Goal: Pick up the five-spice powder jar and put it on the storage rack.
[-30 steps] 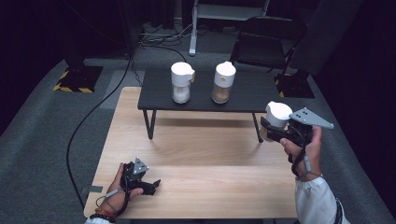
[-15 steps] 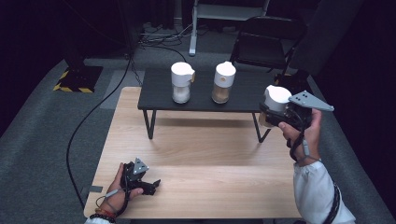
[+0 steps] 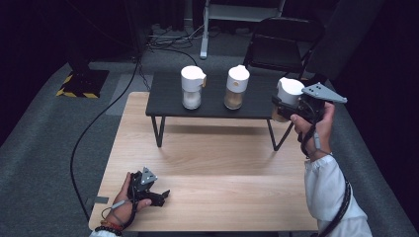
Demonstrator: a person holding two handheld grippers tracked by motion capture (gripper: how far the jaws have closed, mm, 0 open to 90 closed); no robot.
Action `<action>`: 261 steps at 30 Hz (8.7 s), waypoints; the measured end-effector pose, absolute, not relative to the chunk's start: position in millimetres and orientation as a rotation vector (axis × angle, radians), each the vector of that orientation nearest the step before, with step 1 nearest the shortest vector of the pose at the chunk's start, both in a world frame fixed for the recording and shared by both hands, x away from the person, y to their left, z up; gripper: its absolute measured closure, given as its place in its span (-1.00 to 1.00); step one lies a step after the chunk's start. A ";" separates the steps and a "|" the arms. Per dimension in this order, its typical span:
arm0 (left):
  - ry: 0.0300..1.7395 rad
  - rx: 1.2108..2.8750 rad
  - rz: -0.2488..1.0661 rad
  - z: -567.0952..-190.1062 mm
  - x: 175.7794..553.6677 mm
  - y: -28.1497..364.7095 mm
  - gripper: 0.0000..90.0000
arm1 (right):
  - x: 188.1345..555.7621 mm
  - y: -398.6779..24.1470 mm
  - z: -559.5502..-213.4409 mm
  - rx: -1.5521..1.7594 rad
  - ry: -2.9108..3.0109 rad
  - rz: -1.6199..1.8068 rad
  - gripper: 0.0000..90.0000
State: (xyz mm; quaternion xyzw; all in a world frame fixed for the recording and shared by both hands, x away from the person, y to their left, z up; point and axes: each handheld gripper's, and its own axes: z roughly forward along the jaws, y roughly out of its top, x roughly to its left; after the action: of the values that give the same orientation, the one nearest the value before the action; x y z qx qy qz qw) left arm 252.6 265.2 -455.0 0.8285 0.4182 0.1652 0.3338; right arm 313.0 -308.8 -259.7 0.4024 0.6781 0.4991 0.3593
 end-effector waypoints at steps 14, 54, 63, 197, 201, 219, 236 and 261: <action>1.092 2.163 0.432 -455.0 252.5 265.1 -1.00 | 340.1 -294.3 -261.7 1.064 1.726 1.296 -0.35; 1.091 2.164 0.431 -454.9 252.5 265.3 -1.00 | 375.0 -281.4 -285.8 1.134 1.677 1.316 -0.35; 1.091 2.164 0.431 -454.9 252.5 265.3 -1.00 | 373.9 -281.9 -286.3 1.123 1.684 1.313 -0.35; 1.092 2.164 0.432 -454.8 252.1 265.3 -1.00 | 263.3 -300.8 -364.5 0.852 1.724 1.238 -0.98; 1.092 2.163 0.432 -454.9 252.1 265.4 -1.00 | 260.5 -300.3 -371.1 0.847 1.742 1.237 -0.98; 1.093 2.163 0.433 -454.9 251.8 265.3 -1.00 | 251.0 -299.7 -397.9 0.811 1.847 1.184 -0.98; 1.093 2.164 0.433 -454.8 251.8 265.3 -1.00 | 244.0 -302.5 -418.5 0.812 1.919 1.128 -0.98; 1.091 2.163 0.432 -455.0 251.7 265.8 -1.00 | 244.6 -311.7 -448.2 0.860 2.070 0.979 -0.98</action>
State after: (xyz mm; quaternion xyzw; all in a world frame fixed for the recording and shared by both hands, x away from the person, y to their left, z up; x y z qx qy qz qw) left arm 251.7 265.8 -455.0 0.8285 0.4180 0.1656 0.3337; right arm 244.6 -311.7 -448.2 0.3307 0.7955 0.3764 0.3408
